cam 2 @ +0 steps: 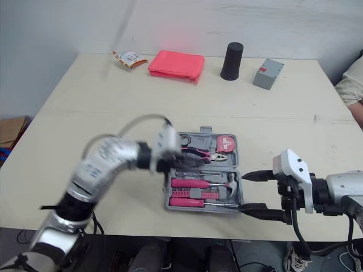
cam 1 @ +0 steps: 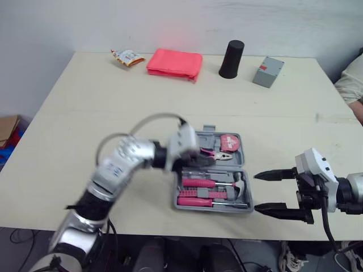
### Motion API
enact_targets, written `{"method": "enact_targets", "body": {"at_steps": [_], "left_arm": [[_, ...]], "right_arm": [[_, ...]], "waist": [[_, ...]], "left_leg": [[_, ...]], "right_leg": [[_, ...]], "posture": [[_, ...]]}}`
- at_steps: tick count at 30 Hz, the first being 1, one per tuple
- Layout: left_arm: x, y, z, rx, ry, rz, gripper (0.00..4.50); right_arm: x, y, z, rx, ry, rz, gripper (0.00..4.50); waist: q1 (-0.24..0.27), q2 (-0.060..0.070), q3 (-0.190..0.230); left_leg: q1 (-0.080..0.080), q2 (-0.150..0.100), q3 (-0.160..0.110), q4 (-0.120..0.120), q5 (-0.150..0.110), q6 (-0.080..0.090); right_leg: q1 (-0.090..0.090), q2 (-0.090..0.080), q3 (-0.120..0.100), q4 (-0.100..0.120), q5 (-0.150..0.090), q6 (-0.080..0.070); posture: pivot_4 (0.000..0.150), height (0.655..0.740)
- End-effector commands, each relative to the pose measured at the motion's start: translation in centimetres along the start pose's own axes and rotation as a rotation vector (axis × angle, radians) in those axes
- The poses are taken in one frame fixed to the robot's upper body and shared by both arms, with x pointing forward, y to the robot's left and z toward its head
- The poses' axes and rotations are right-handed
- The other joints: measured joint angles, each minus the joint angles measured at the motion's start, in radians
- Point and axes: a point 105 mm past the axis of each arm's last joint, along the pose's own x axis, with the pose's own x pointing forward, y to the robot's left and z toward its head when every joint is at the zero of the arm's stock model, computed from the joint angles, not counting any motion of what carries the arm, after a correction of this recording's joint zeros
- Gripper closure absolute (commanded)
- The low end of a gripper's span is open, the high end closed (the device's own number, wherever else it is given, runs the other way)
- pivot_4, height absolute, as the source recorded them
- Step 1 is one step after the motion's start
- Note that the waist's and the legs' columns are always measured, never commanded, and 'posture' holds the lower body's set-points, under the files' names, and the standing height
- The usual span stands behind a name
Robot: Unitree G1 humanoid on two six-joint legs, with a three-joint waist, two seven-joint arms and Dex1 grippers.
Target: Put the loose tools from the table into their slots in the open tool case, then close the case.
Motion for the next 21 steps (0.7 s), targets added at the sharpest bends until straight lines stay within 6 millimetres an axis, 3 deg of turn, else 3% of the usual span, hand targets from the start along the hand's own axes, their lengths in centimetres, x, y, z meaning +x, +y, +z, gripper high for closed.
{"method": "enact_targets", "body": {"at_steps": [1,4,7,14,15,21], "left_arm": [[-2.8,1.6,-2.6,-0.064,0.075,0.068,4.48],[-5.0,1.1,-5.9,-0.1,0.179,0.036,4.48],[-5.8,-0.1,-8.2,-0.159,0.212,0.016,4.5],[-4.3,-0.4,-11.7,-0.178,0.252,0.06,4.5],[-4.0,-0.3,-11.9,-0.176,0.251,0.063,4.5],[-2.0,-0.7,-12.4,-0.177,0.228,0.048,4.5]], "right_arm": [[-0.1,-1.7,-0.4,-0.043,0.001,-0.063,0.0],[0.1,-3.1,-1.0,-0.046,0.004,-0.096,0.0],[0.8,-4.9,-2.4,-0.072,0.046,-0.123,0.82],[3.1,-8.2,-4.5,-0.146,0.101,-0.175,4.29],[3.2,-8.4,-4.6,-0.155,0.106,-0.173,4.46],[4.5,-8.5,-4.5,-0.162,0.086,-0.143,4.46]], "waist": [[0.001,0.0,0.0],[-0.002,0.0,0.001],[0.002,-0.001,0.003],[0.004,-0.001,0.004],[0.004,-0.001,0.004],[0.002,-0.001,0.004]], "left_leg": [[0.0,0.0,0.0,0.0,0.0,0.0],[0.003,0.0,0.002,-0.001,0.001,-0.001],[0.0,0.001,0.002,-0.001,0.001,-0.001],[-0.001,-0.001,0.002,-0.001,0.001,-0.001],[-0.001,-0.001,0.002,-0.001,0.001,-0.001],[-0.001,0.0,0.002,0.0,0.001,-0.002]], "right_leg": [[0.0,0.0,0.0,0.0,0.0,0.0],[-0.001,0.001,0.002,0.0,0.0,0.0],[-0.004,0.0,0.003,0.001,0.0,0.0],[-0.005,-0.001,0.003,0.001,0.0,0.0],[-0.005,-0.001,0.003,0.002,0.0,0.0],[-0.006,0.0,0.002,0.006,0.0,0.0]], "posture": [[0.15,0.7361],[0.15,0.7361],[0.15,0.7361],[0.15,0.7361],[0.15,0.7361],[0.15,0.7361]]}}
